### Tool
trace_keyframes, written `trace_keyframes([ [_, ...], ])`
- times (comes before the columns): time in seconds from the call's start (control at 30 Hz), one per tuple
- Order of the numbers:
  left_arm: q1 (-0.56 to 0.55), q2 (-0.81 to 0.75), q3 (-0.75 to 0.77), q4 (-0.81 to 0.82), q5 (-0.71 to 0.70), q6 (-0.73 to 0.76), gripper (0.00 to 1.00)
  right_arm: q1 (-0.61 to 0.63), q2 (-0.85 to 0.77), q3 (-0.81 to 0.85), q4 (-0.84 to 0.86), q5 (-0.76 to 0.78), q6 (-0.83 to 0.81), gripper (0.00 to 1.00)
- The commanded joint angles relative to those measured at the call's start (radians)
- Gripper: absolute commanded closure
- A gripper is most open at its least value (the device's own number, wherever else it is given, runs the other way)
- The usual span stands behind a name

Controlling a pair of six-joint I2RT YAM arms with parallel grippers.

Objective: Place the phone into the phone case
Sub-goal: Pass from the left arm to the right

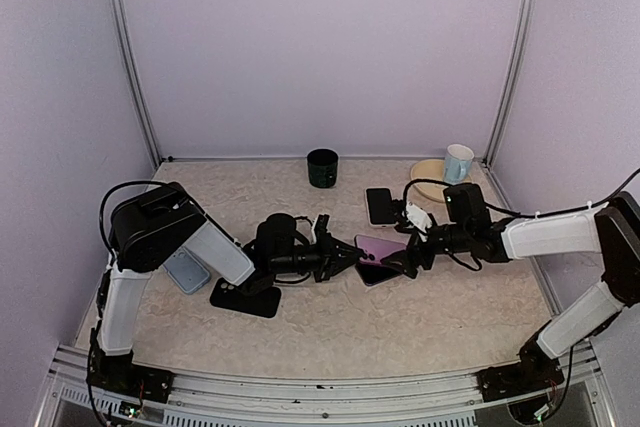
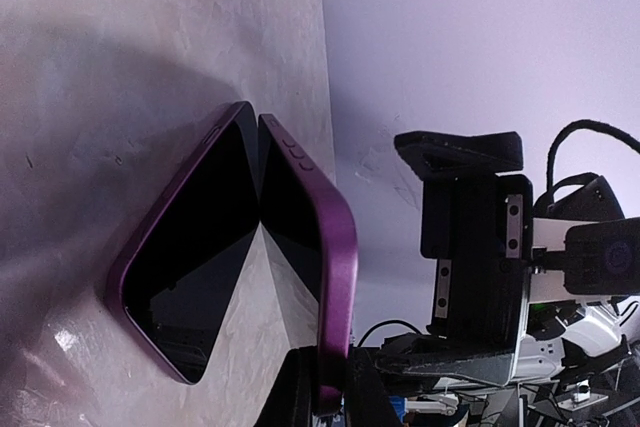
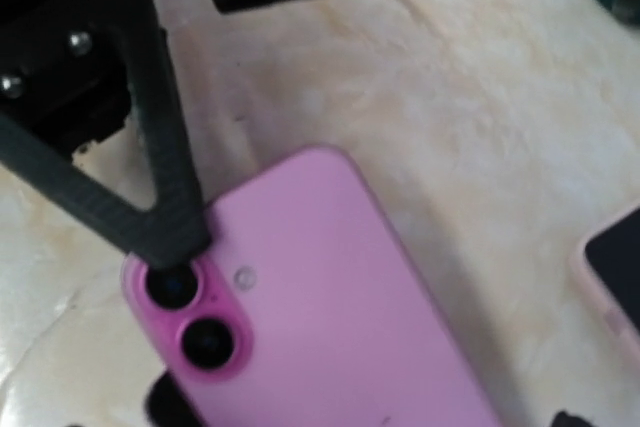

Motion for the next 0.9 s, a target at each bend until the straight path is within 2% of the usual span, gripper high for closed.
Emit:
trace_keyframes([
  [0.0, 0.005, -0.009, -0.008, 0.032, 0.017, 0.016, 1.00, 0.007, 0.060, 0.086, -0.063, -0.012, -0.140, 0.00],
  [0.23, 0.006, -0.013, -0.019, 0.032, 0.019, 0.015, 1.00, 0.007, 0.176, 0.184, -0.238, -0.032, -0.308, 0.00],
  [0.5, 0.008, -0.017, -0.029, 0.034, 0.022, 0.014, 1.00, 0.005, 0.167, 0.182, -0.249, -0.068, -0.438, 0.00],
  [0.87, 0.008, -0.024, -0.031, 0.037, 0.030, 0.009, 1.00, 0.001, 0.258, 0.274, -0.313, -0.085, -0.503, 0.00],
])
